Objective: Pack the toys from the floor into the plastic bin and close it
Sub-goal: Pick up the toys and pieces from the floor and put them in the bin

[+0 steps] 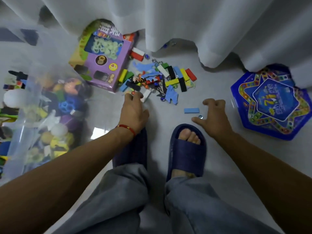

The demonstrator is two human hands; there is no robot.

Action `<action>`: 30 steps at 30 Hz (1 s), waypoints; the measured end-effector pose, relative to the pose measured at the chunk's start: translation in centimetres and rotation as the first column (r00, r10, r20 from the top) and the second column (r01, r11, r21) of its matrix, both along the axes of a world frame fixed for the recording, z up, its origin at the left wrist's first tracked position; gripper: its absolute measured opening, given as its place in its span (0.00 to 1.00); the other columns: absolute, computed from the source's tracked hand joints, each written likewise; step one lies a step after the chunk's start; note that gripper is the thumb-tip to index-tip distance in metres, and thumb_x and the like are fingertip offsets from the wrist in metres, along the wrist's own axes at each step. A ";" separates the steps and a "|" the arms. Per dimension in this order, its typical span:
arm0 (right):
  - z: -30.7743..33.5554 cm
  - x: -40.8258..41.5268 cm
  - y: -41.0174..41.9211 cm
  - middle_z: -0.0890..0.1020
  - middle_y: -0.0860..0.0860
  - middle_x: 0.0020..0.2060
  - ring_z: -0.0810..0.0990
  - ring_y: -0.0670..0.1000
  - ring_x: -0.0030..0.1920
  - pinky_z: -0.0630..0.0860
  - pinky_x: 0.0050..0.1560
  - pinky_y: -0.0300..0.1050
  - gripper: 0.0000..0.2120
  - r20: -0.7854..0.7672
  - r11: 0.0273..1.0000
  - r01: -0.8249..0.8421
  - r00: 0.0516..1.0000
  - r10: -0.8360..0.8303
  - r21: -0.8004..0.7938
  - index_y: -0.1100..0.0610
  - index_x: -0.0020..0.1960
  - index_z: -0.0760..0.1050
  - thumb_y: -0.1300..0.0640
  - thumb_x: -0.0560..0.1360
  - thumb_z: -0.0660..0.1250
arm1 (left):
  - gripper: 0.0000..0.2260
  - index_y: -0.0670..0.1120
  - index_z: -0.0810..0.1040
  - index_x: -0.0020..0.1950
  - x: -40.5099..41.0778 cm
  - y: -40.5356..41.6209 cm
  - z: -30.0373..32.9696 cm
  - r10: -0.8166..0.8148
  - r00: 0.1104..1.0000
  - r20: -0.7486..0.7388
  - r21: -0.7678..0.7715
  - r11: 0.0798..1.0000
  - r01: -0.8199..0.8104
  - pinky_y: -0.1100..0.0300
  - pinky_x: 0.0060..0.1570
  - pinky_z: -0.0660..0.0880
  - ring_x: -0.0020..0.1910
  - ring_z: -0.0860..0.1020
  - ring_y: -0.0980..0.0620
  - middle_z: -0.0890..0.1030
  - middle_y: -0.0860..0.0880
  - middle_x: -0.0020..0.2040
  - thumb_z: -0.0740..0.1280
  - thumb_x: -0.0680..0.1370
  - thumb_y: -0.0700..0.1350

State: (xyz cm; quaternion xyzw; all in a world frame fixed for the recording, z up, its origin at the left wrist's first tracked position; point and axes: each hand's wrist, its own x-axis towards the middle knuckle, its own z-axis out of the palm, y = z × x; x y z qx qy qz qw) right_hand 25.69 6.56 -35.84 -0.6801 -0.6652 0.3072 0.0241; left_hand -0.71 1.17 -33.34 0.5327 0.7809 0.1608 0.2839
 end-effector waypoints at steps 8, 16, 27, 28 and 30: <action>-1.5 1.1 -0.4 0.74 0.58 0.54 0.78 0.55 0.48 0.76 0.49 0.46 0.09 -0.035 0.963 -0.104 0.993 0.117 0.247 0.61 0.56 0.76 0.62 0.77 0.71 | 0.16 0.38 0.75 0.62 -0.5 3.7 -3.2 -0.247 0.930 -0.272 0.101 0.954 0.282 0.53 0.48 0.73 0.49 0.74 0.40 0.74 0.38 0.55 0.70 0.76 0.39; -1.2 -0.7 0.5 0.75 0.57 0.55 0.79 0.53 0.49 0.74 0.51 0.40 0.14 -0.027 0.911 -0.308 0.945 0.327 0.276 0.60 0.59 0.78 0.66 0.74 0.71 | 0.19 0.39 0.72 0.66 -0.1 4.0 -3.7 -0.185 0.954 -0.235 0.046 0.978 0.202 0.52 0.53 0.72 0.53 0.74 0.41 0.75 0.39 0.58 0.68 0.76 0.34; 0.4 -1.8 1.2 0.81 0.56 0.40 0.79 0.50 0.32 0.77 0.31 0.40 0.06 -0.597 0.896 0.345 0.668 -0.444 -0.280 0.63 0.53 0.78 0.66 0.77 0.68 | 0.25 0.42 0.70 0.69 2.1 3.7 -1.4 -0.139 0.990 -0.032 0.140 0.980 0.142 0.51 0.49 0.76 0.52 0.77 0.40 0.79 0.40 0.55 0.70 0.72 0.38; 1.0 -1.9 1.3 0.80 0.56 0.38 0.77 0.49 0.32 0.75 0.30 0.39 0.05 -0.659 0.817 0.372 0.484 -0.576 -0.441 0.64 0.52 0.78 0.67 0.78 0.65 | 0.23 0.41 0.71 0.68 2.7 4.2 -1.2 -0.167 0.985 -0.038 0.165 0.971 0.171 0.51 0.50 0.73 0.51 0.77 0.40 0.80 0.39 0.54 0.68 0.73 0.39; 2.1 -1.7 1.6 0.77 0.54 0.38 0.74 0.47 0.31 0.69 0.28 0.36 0.07 -0.680 0.698 0.279 0.175 -0.712 -0.659 0.61 0.49 0.74 0.66 0.80 0.57 | 0.18 0.38 0.74 0.61 3.6 5.4 -0.9 -0.244 0.962 -0.124 0.198 0.944 0.265 0.53 0.49 0.65 0.48 0.75 0.38 0.79 0.39 0.50 0.62 0.73 0.43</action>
